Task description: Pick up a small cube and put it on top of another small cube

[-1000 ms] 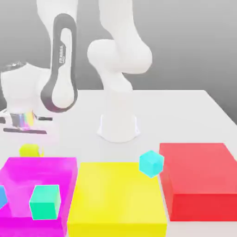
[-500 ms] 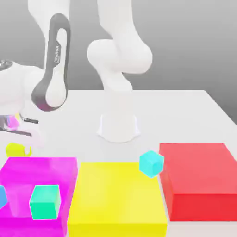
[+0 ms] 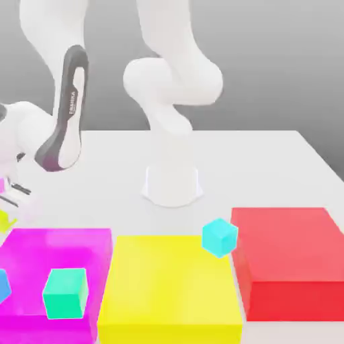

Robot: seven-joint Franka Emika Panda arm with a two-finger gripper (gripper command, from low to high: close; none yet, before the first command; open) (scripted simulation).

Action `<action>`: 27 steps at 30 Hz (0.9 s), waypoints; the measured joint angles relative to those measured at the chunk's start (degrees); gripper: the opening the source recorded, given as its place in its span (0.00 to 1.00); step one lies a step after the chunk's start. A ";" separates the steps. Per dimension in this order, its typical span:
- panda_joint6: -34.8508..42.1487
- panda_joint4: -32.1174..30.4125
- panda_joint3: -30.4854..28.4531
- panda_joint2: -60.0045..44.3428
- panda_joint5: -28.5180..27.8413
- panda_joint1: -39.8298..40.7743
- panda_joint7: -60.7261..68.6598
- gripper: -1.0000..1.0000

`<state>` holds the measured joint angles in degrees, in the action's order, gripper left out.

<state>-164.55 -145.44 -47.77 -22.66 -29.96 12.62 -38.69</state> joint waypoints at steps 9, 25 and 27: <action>15.04 11.18 1.70 4.48 7.85 -16.60 -20.79 0.00; 31.51 14.38 13.57 20.17 29.95 -27.25 -21.33 0.00; 29.85 13.60 13.87 19.15 32.53 -27.78 -19.77 0.00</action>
<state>-134.69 -131.84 -33.90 -3.51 2.57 -15.16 -58.46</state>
